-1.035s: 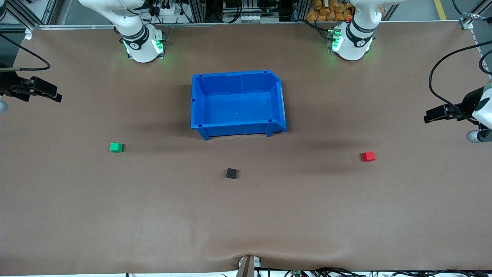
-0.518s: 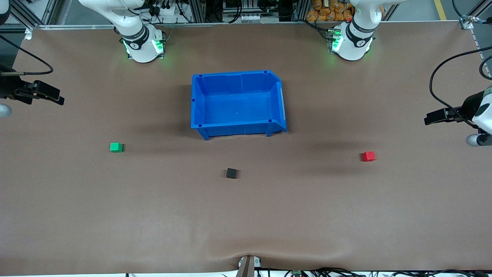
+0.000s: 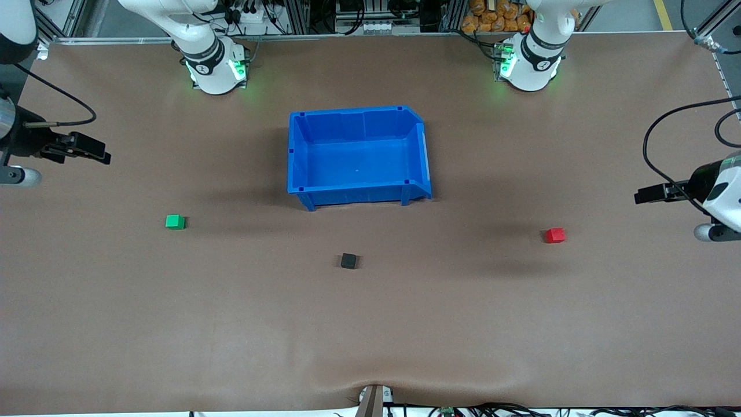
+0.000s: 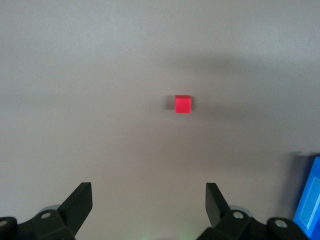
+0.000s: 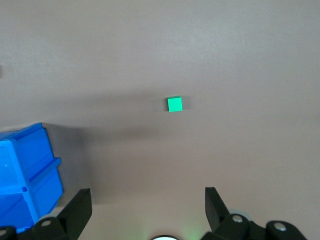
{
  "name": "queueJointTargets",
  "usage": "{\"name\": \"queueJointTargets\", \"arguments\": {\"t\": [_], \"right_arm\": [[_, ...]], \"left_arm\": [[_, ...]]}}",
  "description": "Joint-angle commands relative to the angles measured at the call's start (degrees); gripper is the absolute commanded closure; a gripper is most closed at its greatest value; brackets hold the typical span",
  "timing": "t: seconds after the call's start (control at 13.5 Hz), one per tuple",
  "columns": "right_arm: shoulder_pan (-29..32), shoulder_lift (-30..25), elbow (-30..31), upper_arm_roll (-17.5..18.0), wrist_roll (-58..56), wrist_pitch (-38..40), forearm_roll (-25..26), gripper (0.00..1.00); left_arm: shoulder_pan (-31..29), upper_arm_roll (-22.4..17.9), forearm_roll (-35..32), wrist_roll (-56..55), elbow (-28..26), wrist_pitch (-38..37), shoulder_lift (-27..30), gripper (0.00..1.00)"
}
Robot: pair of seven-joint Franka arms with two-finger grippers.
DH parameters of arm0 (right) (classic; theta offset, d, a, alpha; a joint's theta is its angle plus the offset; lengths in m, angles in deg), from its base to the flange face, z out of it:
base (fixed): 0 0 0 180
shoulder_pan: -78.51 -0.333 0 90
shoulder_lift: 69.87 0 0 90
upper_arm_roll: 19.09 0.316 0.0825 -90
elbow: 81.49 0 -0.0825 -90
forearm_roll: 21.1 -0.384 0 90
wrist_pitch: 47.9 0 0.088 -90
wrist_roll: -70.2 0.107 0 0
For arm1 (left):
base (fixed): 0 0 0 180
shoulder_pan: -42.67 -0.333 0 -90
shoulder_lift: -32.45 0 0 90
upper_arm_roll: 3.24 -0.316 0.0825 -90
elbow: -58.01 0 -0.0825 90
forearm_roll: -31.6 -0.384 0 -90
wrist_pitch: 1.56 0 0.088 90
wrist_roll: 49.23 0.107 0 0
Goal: Attach green and red cubes to black cube
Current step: 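Reach the red cube with the left gripper while the right gripper reaches green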
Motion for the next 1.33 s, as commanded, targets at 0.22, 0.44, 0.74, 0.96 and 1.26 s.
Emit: {"name": "queueJointTargets", "arguments": {"t": [0.22, 0.44, 0.74, 0.96, 1.26], "right_arm": [[0.16, -2.48, 7.10, 0.08, -0.42, -4.97, -0.06, 0.00], [0.25, -2.39, 11.59, 0.08, -0.59, -10.24, -0.06, 0.00], [0.43, -2.12, 17.21, 0.00, -0.68, -16.83, 0.03, 0.00], [1.22, -1.51, 21.78, 0.00, -0.68, -24.29, -0.06, 0.00], [0.87, 2.87, 23.90, 0.00, -0.85, -30.20, 0.03, 0.00]], "left_arm": [[0.51, 0.23, -0.30, -0.46, 2.59, -0.91, -4.98, 0.00], [2.88, 0.14, -1.00, -0.47, 2.59, 0.40, -5.78, 0.00], [3.24, 0.23, -0.21, -0.64, 2.33, 0.58, -8.05, 0.00], [2.80, 0.23, -0.21, -0.55, 2.33, 0.67, -9.99, 0.00], [4.20, 0.14, -0.91, -0.47, 2.33, 1.55, -11.84, 0.00]]}}
